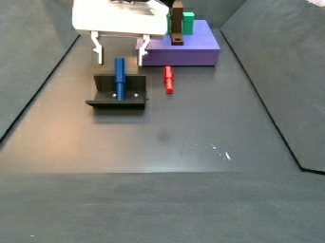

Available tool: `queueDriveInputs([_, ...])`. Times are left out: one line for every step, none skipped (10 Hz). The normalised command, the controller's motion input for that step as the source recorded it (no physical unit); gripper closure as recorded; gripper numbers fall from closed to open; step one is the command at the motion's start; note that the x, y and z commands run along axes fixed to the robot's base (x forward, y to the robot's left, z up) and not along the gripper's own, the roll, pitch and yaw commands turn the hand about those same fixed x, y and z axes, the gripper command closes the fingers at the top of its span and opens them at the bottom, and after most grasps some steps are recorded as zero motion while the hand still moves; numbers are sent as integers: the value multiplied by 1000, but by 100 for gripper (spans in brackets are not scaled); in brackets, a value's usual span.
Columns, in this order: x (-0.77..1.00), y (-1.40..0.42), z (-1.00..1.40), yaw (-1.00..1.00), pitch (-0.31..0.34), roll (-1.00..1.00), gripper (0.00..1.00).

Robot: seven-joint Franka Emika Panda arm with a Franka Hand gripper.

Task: Pick up the blue object. Move up. Place the blue object on the fixture. Regrasp the blue object. Move to above the board. Insert the blue object.
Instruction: Regrasp the blue object.

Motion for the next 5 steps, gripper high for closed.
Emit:
queueDriveInputs([37,0,-74,14,0,314,0])
queueDriveInputs([0,0,-94,71,0,266,0])
queueDriveInputs([0,0,-69,69,-9,186,0])
queueDriveInputs([0,0,-34,17,-14,80,0])
queueDriveInputs([-80,0,-114,0,-69,0,0])
